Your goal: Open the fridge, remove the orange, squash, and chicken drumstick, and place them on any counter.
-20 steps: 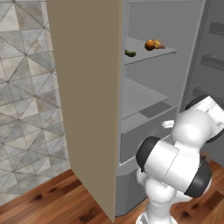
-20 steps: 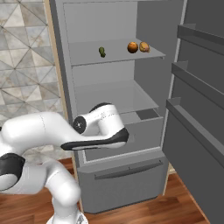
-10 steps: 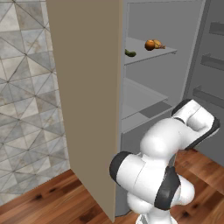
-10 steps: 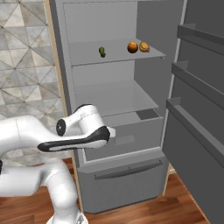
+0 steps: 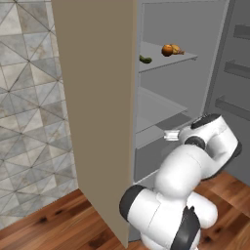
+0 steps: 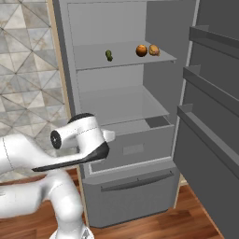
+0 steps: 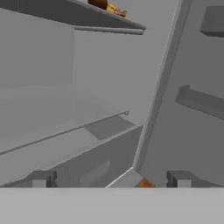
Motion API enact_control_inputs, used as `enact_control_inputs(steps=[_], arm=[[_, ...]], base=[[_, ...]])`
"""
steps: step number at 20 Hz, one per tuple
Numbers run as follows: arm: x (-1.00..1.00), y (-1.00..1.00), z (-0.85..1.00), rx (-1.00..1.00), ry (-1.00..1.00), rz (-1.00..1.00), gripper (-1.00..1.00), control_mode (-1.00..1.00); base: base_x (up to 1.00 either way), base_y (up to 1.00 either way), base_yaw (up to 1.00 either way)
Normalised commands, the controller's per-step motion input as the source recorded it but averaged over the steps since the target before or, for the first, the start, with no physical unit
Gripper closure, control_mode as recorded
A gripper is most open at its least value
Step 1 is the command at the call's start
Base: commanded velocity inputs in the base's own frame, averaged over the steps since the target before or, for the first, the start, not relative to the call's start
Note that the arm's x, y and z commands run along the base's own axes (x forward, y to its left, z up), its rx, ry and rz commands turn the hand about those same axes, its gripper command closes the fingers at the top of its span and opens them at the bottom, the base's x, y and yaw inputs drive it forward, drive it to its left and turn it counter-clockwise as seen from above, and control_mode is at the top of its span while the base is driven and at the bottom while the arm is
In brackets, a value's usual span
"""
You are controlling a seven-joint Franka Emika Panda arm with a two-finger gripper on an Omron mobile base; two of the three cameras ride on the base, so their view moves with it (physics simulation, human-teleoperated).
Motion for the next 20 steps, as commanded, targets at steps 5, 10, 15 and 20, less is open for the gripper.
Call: enact_control_inputs(steps=[5, 10, 15, 20], arm=[[0.02, 0.22, 1.00, 0.43, -0.34, 0.12, -1.00, -1.00], [0.00, 0.13, 1.00, 0.38, -0.31, 0.13, -1.00, -1.00], [0.00, 0.16, 1.00, 0.38, -0.27, 0.12, -1.00, -1.00], [-0.02, 0.10, 1.00, 0.35, -0.24, 0.07, -1.00, -1.00]], base=[[0.00, 0.00, 0.00], [0.00, 0.00, 0.00], [0.00, 0.00, 0.00], [0.00, 0.00, 0.00]])
